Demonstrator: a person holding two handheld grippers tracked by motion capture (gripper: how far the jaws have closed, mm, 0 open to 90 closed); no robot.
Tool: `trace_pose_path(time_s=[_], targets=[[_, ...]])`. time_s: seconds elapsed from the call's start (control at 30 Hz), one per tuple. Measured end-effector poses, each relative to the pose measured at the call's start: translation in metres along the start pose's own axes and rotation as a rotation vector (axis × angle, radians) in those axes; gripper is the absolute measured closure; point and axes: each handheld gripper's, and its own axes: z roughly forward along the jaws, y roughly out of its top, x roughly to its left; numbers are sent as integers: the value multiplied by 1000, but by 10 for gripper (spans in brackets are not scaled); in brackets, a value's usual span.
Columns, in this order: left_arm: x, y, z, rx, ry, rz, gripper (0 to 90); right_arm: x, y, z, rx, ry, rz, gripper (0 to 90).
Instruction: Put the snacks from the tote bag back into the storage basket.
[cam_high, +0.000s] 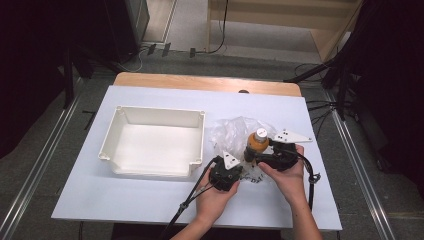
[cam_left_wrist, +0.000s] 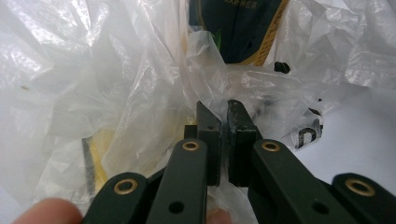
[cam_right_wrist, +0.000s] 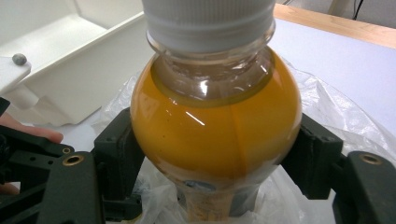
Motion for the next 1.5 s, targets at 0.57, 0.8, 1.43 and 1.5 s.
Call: trace_pose_path(time_s=[0.57, 0.8, 1.43, 1.5], targets=[[0, 0, 0, -2, 4, 0, 874, 10, 11, -6, -6, -12, -45, 321], [-1, 0, 0, -7, 3, -4, 871, 19, 28, -21, -45, -6, -66, 322], [-1, -4, -35, -132, -56, 53, 373, 28, 39, -33, -63, 3, -82, 321], [-1, -3, -38, -143, -60, 47, 362, 28, 40, -33, -65, 4, -84, 321]])
